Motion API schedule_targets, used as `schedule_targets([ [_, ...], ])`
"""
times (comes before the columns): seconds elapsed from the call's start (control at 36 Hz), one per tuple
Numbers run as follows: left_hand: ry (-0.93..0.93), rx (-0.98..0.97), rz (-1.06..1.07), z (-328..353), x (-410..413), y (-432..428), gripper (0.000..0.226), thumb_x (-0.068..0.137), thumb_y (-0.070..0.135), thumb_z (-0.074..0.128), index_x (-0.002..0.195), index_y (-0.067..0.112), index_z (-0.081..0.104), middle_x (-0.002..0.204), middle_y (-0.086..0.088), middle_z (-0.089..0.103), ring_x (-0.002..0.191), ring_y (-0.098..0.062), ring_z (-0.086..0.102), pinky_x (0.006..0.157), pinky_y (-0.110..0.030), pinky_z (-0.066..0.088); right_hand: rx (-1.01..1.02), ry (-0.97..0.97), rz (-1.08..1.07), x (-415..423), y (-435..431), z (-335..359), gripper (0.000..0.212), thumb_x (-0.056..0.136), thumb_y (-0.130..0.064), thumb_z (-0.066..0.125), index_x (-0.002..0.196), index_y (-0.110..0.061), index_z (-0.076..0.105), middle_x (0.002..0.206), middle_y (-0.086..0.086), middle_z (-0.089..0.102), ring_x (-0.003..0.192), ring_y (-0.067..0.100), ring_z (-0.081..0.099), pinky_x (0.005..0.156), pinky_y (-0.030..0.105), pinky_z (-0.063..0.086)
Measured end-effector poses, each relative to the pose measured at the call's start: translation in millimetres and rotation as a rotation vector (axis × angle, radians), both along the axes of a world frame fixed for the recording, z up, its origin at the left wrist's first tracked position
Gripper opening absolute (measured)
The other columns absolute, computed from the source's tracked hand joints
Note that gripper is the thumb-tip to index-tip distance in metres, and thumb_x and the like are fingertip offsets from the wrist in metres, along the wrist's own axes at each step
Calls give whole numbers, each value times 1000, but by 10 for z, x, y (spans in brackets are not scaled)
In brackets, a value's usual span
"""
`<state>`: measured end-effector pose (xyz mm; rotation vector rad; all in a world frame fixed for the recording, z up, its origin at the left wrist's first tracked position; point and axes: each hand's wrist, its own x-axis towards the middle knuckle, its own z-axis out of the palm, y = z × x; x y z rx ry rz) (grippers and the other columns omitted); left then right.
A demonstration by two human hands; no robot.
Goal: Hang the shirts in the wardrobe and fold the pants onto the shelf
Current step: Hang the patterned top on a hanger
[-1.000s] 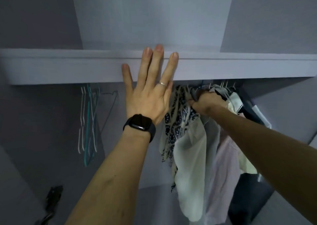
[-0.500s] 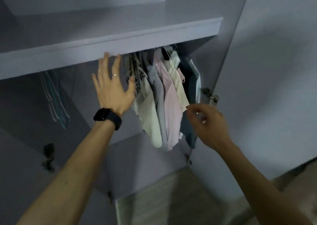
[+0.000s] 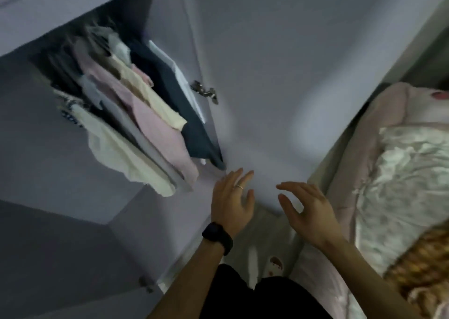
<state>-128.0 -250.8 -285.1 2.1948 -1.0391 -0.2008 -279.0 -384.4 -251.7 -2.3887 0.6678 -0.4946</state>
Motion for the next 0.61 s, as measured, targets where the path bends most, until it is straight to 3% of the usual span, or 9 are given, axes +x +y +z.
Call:
schedule_targets([
  [0.08,-7,61,-197,-87,-126,-293,47,99,28,54,145,25,52,151,-2,49,143,-23,41,115,-48,32,7,28,-192,-355,-29,-100,22,93,-24,69,115,-22,73,117,-5,71,104,24,63,85,29,48],
  [0.19,-2,97,-415,-130,-238,-620,46,97,28,57,143,25,54,149,-3,51,141,-23,42,116,-47,31,10,85,-405,-691,27,-162,22,90,-13,73,112,-14,75,109,5,73,97,33,66,82,42,56],
  [0.31,-22,113,-686,-223,-479,-852,47,93,27,56,139,25,59,141,-5,58,132,-26,52,109,-47,39,-39,117,-637,-1177,415,-206,23,85,-8,79,106,-16,74,108,-1,73,97,20,61,81,31,49],
  [0.42,-47,56,-862,-312,-882,-1085,45,91,26,59,136,25,62,136,-3,61,122,-26,59,103,-42,46,93,154,-931,-1657,745,-267,21,93,-20,71,114,-24,72,112,-6,71,98,25,63,80,24,40],
  [0.53,-22,74,-1023,-401,-1313,-1164,47,89,30,58,136,30,60,137,2,60,118,-26,59,97,-43,52,184,164,-1153,-2032,1096,-274,22,93,-19,70,115,-19,73,111,1,71,101,31,66,85,39,52],
  [0.61,-20,101,-1146,-456,-1641,-1186,48,88,31,54,136,31,58,138,4,58,121,-22,54,101,-42,50,206,177,-1290,-2256,1322,-277,21,93,-17,70,114,-17,73,111,4,72,102,32,65,87,39,50],
])
